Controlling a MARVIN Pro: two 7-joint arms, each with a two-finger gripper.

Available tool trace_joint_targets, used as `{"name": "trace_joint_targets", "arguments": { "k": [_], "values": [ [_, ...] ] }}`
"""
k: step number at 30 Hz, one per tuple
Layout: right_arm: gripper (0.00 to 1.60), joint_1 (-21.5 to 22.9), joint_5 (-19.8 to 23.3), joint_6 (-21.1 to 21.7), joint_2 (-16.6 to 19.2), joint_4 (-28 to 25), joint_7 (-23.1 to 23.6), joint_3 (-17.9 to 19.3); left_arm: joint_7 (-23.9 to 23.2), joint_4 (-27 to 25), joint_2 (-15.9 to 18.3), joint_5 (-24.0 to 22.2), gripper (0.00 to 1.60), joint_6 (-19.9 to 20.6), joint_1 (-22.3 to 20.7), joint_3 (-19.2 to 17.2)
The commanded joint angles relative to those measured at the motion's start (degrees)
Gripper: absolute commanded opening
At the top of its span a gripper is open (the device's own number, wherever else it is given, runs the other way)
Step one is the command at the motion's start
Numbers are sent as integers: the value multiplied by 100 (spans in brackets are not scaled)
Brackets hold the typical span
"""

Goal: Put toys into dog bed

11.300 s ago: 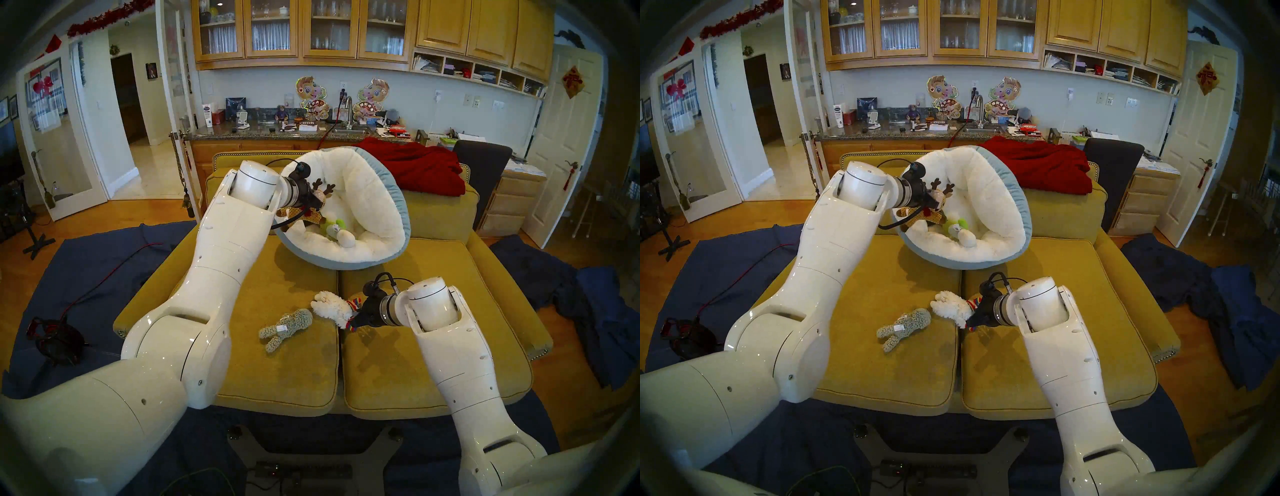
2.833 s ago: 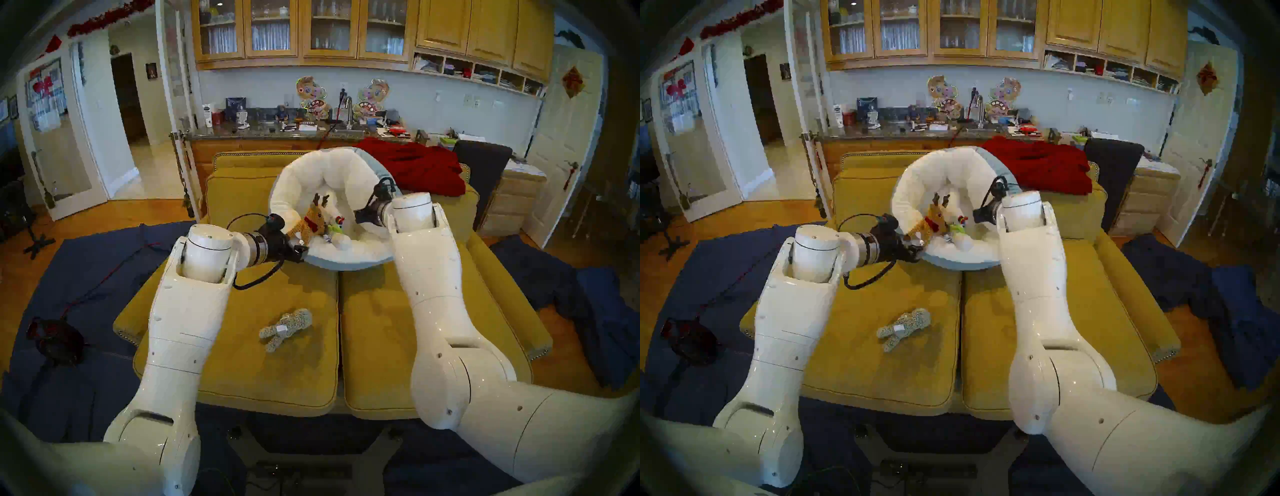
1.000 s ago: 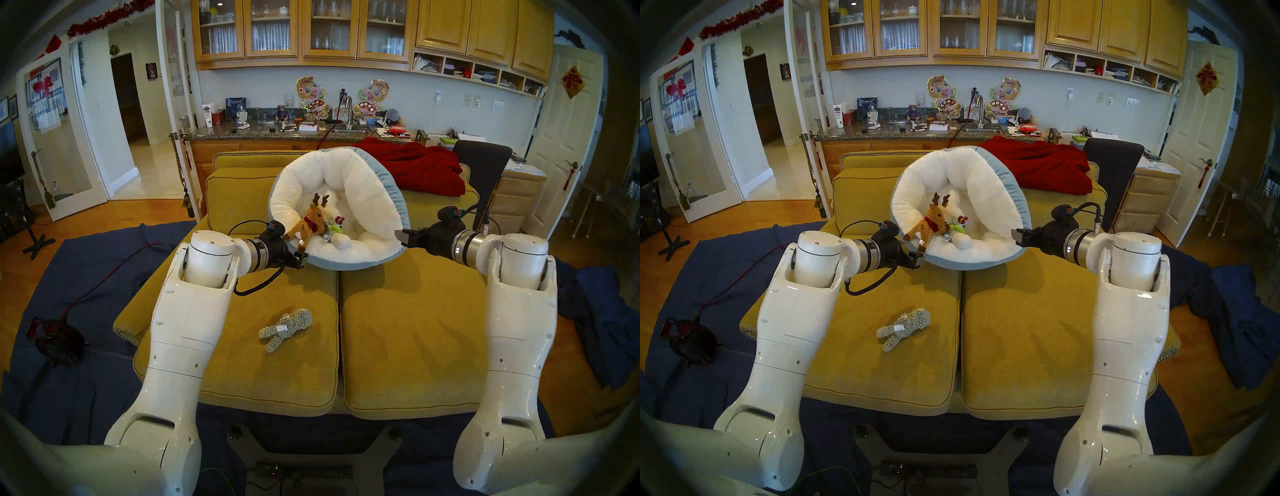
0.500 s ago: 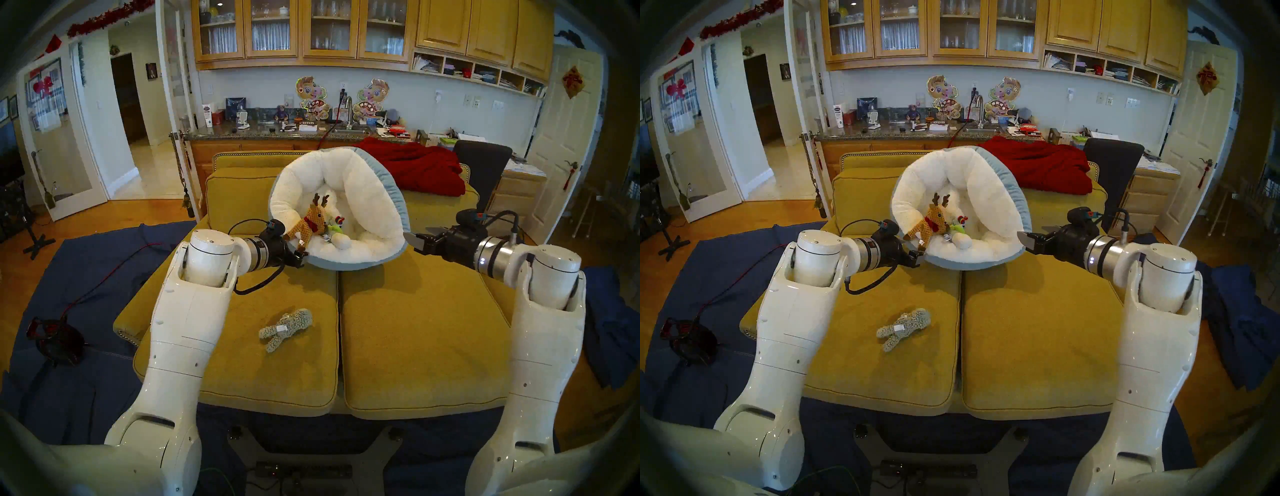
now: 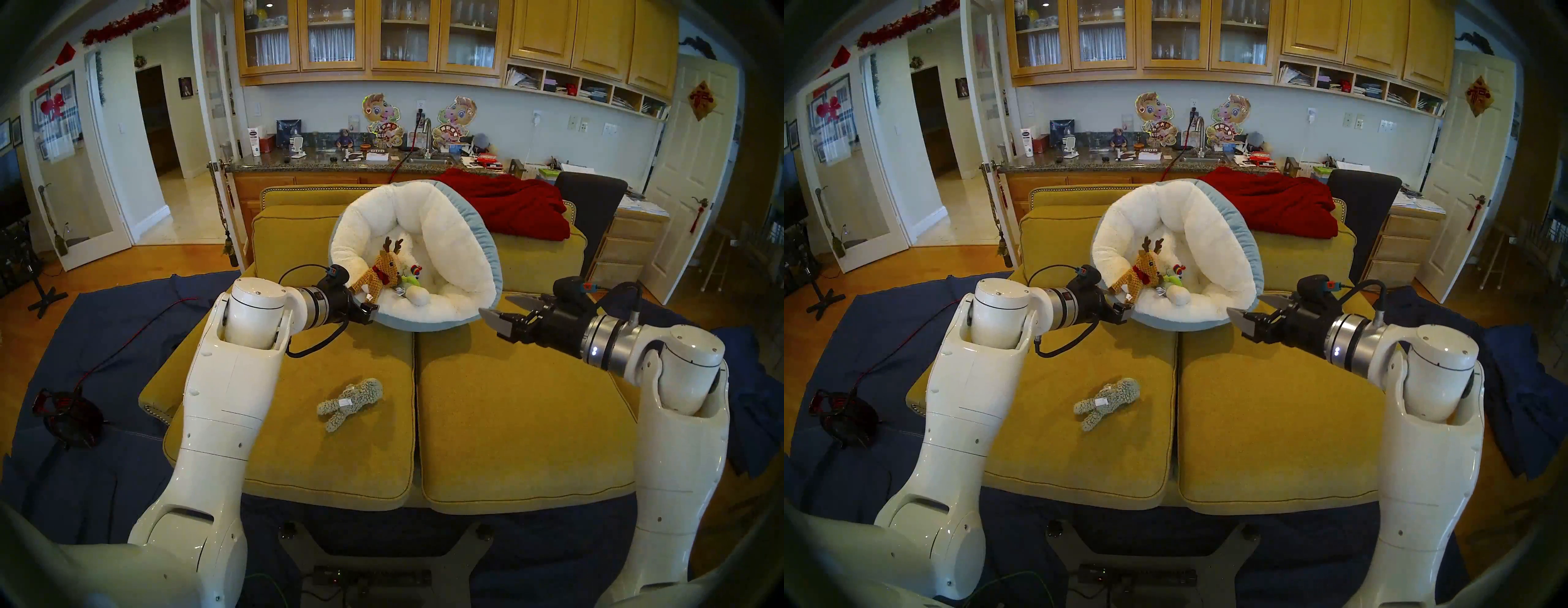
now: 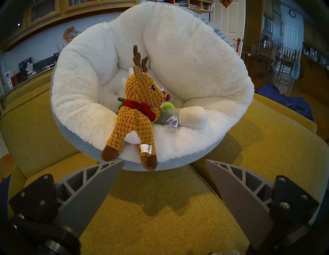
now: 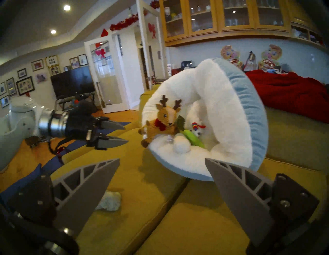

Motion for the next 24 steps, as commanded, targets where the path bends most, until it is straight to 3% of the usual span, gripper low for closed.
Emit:
{"name": "trace_joint_targets", "arguments": {
  "k": [1, 3, 4, 7, 10, 14, 24],
  "values": [
    [160, -639, 386, -232, 472, -441, 596, -134, -16, -217, 11, -24, 160, -59, -257, -36],
    [160, -931, 398, -410, 613, -516, 820, -108, -21, -224, 14, -24, 160, -59, -258, -37],
    [160, -758, 403, -401, 617, -409, 550, -209, -23, -227, 15, -25, 160, -59, -259, -37],
    [160, -1117, 333, -748, 788, -447, 869, -138, -32, -236, 20, -26, 160, -58, -260, -37],
    [160, -1155, 251, -1040, 808, -316, 830, -138, -43, -240, 25, -26, 160, -57, -263, -37],
    [160, -969, 198, -1278, 663, -97, 695, -151, -57, -243, 28, -24, 160, -57, -266, -38],
    [160, -304, 153, -1206, 453, 314, 271, -387, -73, -240, 24, -14, 160, -56, -266, -44]
  ]
}}
